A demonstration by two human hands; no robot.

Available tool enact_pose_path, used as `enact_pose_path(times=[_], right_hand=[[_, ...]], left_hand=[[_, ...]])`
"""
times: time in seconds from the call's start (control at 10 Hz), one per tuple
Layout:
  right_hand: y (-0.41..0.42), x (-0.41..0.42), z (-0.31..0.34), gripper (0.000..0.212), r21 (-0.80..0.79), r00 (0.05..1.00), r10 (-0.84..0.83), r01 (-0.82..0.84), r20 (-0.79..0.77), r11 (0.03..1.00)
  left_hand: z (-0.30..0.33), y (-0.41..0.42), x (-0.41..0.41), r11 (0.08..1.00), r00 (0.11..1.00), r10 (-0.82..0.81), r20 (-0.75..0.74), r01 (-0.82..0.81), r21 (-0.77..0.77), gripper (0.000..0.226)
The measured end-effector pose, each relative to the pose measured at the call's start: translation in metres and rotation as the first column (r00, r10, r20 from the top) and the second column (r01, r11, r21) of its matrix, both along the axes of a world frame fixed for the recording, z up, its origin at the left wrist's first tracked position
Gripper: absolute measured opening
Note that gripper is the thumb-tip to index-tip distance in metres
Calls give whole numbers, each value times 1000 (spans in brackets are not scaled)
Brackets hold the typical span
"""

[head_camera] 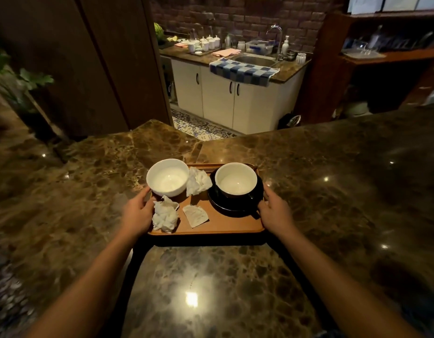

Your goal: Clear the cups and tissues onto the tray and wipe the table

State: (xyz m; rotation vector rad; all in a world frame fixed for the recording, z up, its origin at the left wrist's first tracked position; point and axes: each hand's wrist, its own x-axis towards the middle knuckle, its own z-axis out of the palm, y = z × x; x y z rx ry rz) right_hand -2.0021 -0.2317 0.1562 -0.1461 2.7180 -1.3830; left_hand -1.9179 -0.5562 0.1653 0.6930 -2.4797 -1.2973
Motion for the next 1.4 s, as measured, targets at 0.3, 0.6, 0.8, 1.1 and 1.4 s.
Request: enact_pose_path(times=[0.3, 0.6, 0.8, 1.1, 1.4], right_hand=[[-20, 9, -22, 52, 175, 997, -79, 76, 7, 982], [-21, -1, -24, 50, 338, 996, -87, 76, 19, 938], [-16, -3, -23, 49, 402, 999, -46, 36, 15, 915], [-2, -6, -13, 48, 401, 995, 41, -76, 94, 913], [13, 13, 0, 14, 92, 962, 9, -36, 275, 995]], left_hand=[[-28, -23, 0, 994, 996, -16, 87, 25, -105, 47], [-32, -20, -1, 909, 969, 45, 241, 60, -412, 45], [-29, -23, 0, 894, 960, 50, 276, 80, -441, 45], [-29, -24, 7, 819, 926, 90, 365, 140, -556, 46], [-36, -34, 25, 926, 948, -21, 317, 138, -352, 40]])
